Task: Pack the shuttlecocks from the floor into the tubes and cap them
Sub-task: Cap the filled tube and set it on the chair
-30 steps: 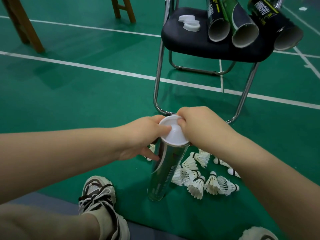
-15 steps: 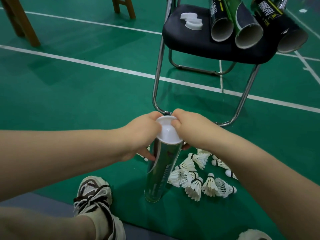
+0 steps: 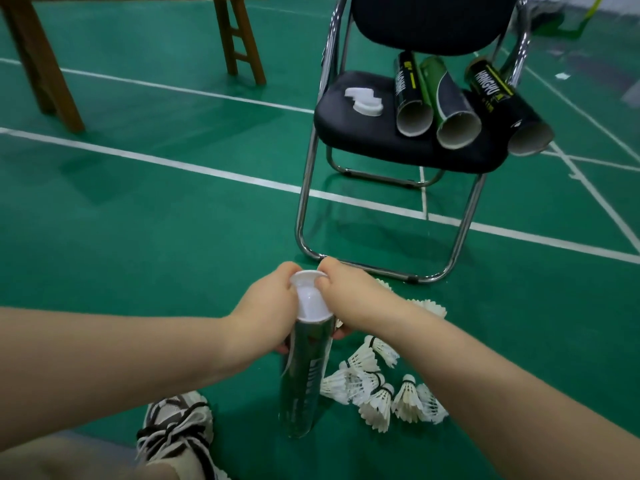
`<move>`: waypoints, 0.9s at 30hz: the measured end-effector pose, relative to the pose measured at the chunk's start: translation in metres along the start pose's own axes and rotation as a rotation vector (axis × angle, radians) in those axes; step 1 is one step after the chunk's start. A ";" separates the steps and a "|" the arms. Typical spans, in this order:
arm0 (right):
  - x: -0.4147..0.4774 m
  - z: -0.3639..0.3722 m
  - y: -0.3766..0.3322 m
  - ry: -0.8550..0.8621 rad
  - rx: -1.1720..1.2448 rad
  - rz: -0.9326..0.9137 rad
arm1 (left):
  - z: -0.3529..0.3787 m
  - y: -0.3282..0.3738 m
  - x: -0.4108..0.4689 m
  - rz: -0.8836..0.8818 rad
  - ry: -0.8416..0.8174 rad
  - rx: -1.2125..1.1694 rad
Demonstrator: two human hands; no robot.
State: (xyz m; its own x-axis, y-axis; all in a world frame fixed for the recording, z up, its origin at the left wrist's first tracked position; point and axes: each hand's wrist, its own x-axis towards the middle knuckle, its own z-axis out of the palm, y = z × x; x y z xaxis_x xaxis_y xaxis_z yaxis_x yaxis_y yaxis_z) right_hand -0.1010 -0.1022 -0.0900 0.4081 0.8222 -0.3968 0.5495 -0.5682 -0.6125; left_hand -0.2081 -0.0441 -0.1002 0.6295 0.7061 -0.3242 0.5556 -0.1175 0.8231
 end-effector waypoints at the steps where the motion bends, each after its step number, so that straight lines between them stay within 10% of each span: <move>1: -0.002 0.003 -0.001 0.002 0.000 0.001 | 0.000 -0.002 -0.002 0.005 0.007 0.004; 9: -0.017 -0.003 0.005 0.010 -0.048 0.009 | 0.009 0.004 -0.016 0.015 0.016 0.027; 15: -0.049 0.002 0.009 -0.308 0.307 -0.062 | 0.001 -0.007 -0.033 -0.010 0.045 0.023; 27: -0.064 -0.029 -0.028 0.076 0.226 -0.365 | -0.041 0.043 -0.050 0.333 0.255 -0.030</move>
State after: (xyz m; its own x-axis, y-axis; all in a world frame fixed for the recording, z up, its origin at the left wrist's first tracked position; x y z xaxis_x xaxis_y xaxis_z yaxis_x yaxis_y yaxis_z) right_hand -0.1216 -0.1399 -0.0272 0.2742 0.9583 -0.0801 0.4975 -0.2127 -0.8410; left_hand -0.2382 -0.0558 -0.0298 0.6153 0.7837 0.0850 0.3260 -0.3511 0.8778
